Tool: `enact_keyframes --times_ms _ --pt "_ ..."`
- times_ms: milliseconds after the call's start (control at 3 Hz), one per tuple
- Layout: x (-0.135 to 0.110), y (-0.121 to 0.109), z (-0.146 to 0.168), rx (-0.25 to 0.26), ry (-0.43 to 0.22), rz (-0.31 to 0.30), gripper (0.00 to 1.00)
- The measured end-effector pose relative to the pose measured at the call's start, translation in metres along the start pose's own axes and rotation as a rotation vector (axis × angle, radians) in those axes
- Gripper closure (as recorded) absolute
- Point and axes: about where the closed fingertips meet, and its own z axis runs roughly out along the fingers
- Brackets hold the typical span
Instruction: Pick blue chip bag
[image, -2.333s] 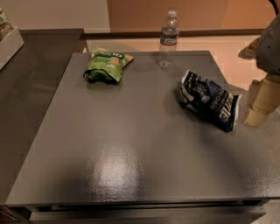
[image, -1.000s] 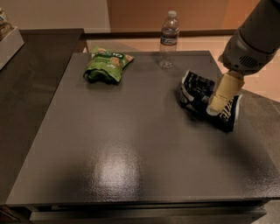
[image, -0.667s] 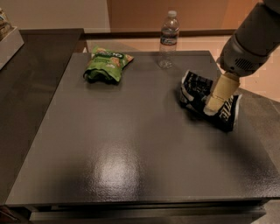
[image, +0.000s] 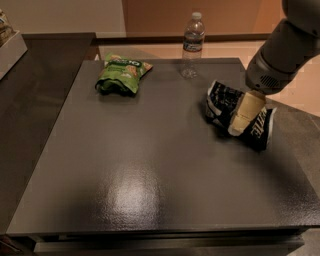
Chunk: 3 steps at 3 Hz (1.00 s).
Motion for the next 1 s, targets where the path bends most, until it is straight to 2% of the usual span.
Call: enact_keyframes --times_ms 667,1000 --pt "0.010 -0.002 0.020 -0.015 0.027 0.024 0.02" --pt "0.013 -0.002 0.025 -0.019 0.031 0.032 0.23"
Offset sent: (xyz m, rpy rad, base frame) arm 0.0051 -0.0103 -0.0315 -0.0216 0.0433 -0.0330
